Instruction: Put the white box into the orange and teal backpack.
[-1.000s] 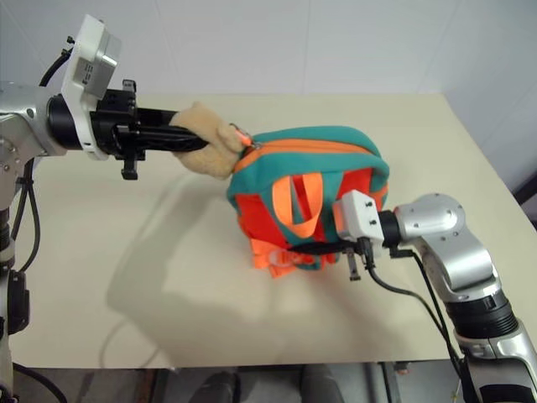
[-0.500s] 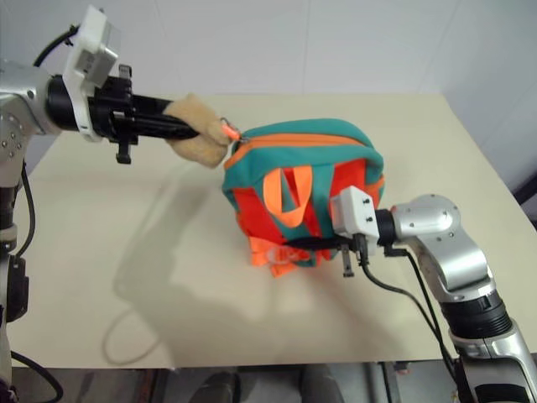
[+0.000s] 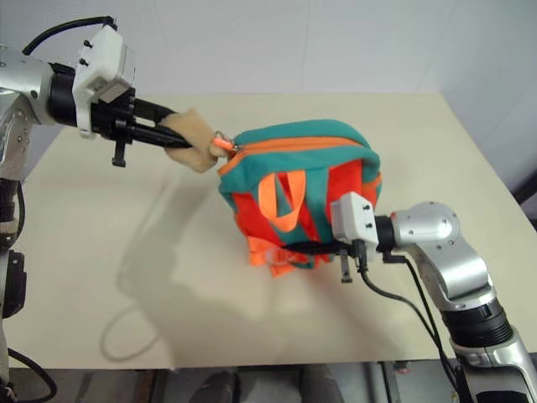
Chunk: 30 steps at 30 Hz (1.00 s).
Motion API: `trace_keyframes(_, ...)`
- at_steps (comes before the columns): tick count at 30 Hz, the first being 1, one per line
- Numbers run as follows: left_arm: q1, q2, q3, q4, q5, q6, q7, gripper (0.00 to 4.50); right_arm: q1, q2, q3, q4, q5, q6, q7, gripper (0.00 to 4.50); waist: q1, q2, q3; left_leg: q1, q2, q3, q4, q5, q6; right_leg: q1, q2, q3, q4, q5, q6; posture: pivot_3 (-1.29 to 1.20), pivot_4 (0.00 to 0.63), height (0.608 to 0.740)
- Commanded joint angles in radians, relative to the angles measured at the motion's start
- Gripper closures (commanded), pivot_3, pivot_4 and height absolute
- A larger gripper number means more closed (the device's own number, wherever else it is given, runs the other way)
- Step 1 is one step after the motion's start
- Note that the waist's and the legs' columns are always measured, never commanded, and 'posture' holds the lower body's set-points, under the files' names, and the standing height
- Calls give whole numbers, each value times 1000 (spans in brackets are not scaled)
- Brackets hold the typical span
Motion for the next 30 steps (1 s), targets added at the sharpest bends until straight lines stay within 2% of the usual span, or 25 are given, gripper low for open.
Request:
trace_keyframes(1, -14, 63, 47, 42, 90, -25, 34, 3934, 26, -26, -22, -36, 11, 7, 16, 4013, 1, 0, 0, 0, 0, 0, 0, 0, 0, 0, 0, 0, 0, 0, 0, 0, 150, 740)
trace_keyframes(7, -45, 92, 26, 102, 151, -82, 6, 3934, 38, -23, -22, -46, 14, 8, 13, 4013, -1, 0, 0, 0, 0, 0, 0, 0, 0, 0, 0, 0, 1, 0, 0, 0, 150, 740)
trace_keyframes(15, -178, 21, 55, 253, 140, -110, 57, 3935, 36, -16, -13, -44, 14, 7, 0, 4013, 1, 0, 0, 0, 0, 0, 0, 0, 1, 0, 0, 0, 0, 0, 0, 0, 150, 740)
trace_keyframes(19, -226, -50, 151, 247, 24, 42, 113, 3935, 33, 2, -14, -41, 14, 8, -23, 4013, 1, -1, 1, -1, 0, 0, 0, 0, 1, 0, 0, 0, 1, 0, 0, 0, 150, 740)
trace_keyframes(26, -166, -51, 211, 160, -15, 191, 153, 3937, 9, 95, -38, -46, 14, 25, -165, 4013, -20, -1, 1, -1, 0, 0, -1, -1, 2, -2, 0, 0, 2, 0, 0, 0, 150, 740)
trace_keyframes(30, -105, -46, 242, 105, -28, 243, 185, 3937, -7, 168, -73, -67, 75, 82, -266, 4014, -26, -1, 1, -1, 0, 0, -1, -1, 2, -3, 0, 0, 3, 0, 0, 0, 150, 740)
